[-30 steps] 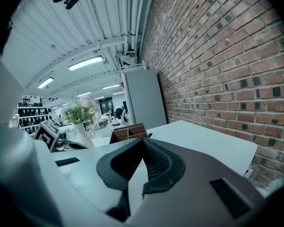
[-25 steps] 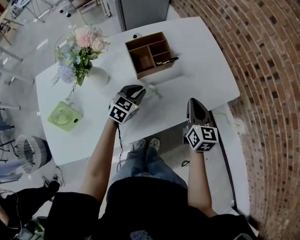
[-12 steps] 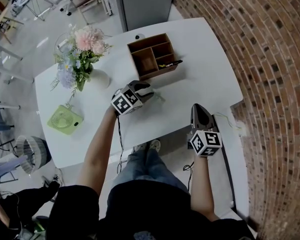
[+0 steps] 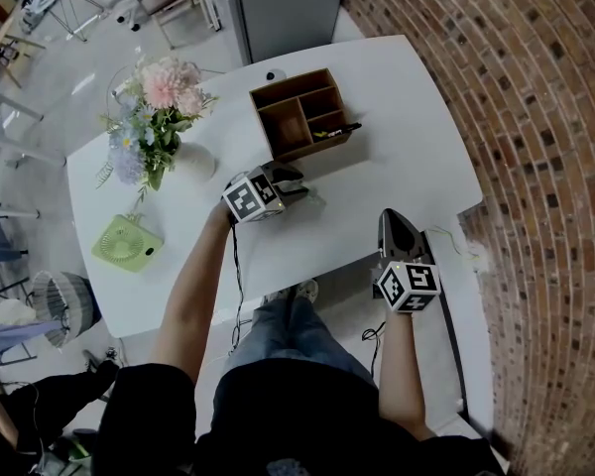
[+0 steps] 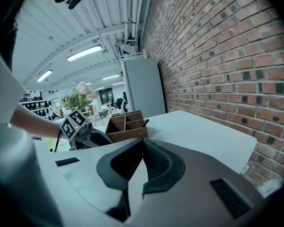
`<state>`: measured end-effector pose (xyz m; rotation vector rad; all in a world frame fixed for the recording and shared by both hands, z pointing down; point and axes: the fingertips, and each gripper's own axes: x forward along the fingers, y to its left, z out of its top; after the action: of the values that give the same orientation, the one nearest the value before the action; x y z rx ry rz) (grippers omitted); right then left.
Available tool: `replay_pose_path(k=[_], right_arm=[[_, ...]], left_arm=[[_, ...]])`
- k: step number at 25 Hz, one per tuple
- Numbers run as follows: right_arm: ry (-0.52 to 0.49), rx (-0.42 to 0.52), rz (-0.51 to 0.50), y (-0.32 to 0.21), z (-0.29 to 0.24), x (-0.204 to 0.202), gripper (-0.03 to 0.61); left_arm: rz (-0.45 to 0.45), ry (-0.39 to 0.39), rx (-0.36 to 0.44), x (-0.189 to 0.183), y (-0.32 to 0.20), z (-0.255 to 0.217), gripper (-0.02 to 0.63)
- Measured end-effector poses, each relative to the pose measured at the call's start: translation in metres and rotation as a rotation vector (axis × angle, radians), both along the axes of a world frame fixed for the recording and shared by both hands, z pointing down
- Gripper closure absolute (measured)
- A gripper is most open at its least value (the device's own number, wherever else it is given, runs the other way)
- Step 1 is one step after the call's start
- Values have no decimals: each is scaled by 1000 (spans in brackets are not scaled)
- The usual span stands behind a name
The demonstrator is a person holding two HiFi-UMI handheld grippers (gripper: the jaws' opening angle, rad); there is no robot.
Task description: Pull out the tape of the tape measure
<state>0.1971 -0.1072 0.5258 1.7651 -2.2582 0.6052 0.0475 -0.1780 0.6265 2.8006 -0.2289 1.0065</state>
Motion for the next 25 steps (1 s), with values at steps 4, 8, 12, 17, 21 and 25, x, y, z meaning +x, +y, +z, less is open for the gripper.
replay_pose_path(k=[4,8,12,17,21,25], right_arm=[[-2,-2,5,0,1,2,577],[-8,-2,0,-1,1,0,577],[-9,-4,-10,0,1,-3,577],[-5,-4,-15,3,2,-5,577],[-2,-6,-10,5,2,-4,577],[-2,-5,-6,8,1,-4,577]], left_arm=[[28,-10,-5,-1,6,0,484],[24,-13,23,-2,10,-4,538],[31,-28,31,1,19,-2,538],[30,-35,74,9,24,2,546],[-2,-21,91,11,21,-1,554],[-26,4,102,11,21,-9,555]])
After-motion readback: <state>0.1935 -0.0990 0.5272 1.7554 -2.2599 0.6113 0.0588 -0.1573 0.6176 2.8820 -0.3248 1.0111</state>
